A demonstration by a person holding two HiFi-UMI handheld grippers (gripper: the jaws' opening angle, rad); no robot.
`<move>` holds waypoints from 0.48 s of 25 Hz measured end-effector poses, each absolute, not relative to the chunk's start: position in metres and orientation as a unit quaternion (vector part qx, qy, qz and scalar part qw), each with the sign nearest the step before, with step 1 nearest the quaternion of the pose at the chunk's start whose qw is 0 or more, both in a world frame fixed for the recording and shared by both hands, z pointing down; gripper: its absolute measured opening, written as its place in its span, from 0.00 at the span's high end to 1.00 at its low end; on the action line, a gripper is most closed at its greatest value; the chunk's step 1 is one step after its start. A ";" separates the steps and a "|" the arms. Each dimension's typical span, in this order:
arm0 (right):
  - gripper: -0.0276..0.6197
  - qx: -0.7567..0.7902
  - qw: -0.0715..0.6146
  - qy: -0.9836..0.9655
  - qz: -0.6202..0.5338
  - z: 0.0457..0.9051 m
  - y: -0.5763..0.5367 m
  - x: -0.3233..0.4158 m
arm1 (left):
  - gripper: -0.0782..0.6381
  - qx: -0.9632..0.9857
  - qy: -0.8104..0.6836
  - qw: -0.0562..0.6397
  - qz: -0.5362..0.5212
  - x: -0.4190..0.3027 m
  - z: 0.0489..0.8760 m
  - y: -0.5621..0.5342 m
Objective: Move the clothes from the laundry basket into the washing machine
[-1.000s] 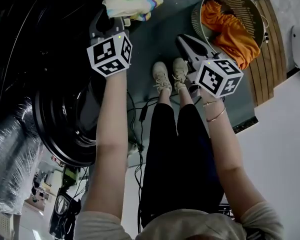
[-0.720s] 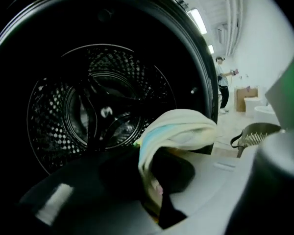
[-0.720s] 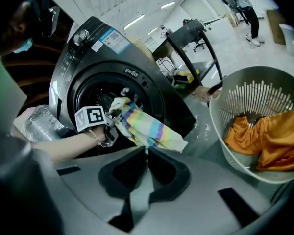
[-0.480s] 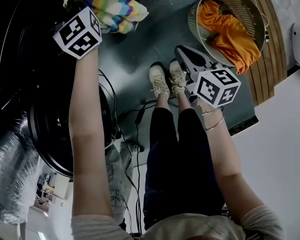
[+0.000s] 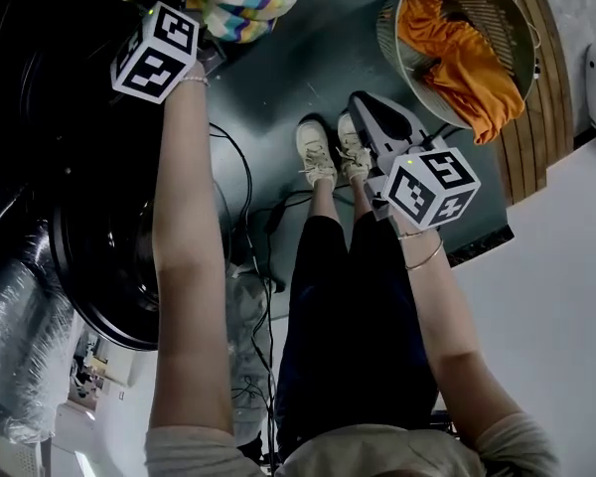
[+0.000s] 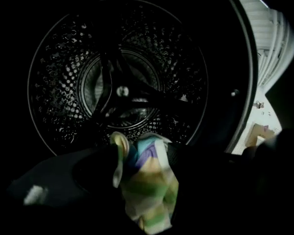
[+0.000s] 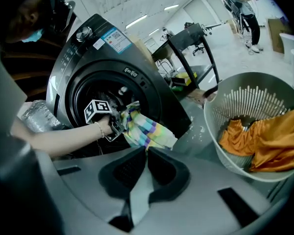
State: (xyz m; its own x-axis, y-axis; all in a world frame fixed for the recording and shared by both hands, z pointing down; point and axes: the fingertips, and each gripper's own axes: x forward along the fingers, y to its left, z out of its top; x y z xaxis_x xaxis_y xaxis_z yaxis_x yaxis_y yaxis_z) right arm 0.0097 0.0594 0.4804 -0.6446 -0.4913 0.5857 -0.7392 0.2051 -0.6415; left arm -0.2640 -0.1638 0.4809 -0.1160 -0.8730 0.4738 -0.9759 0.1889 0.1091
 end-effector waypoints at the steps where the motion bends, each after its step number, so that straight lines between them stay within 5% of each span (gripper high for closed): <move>1: 0.92 0.397 0.128 -0.768 0.486 0.479 0.061 0.008 | 0.46 0.629 -0.734 0.224 0.119 -0.259 0.482 -0.154; 12: 0.92 0.388 0.155 -0.768 0.485 0.500 0.081 0.017 | 0.38 0.591 -0.716 0.295 0.224 -0.229 0.593 -0.052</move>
State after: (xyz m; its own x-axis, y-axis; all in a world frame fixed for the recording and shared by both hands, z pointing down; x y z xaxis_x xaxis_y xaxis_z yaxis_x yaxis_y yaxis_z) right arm 0.0172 0.0811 0.5004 -0.6501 -0.4460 0.6152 -0.7473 0.2286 -0.6240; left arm -0.2287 -0.0515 0.5931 -0.1274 -0.7147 0.6878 -0.9794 0.2004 0.0268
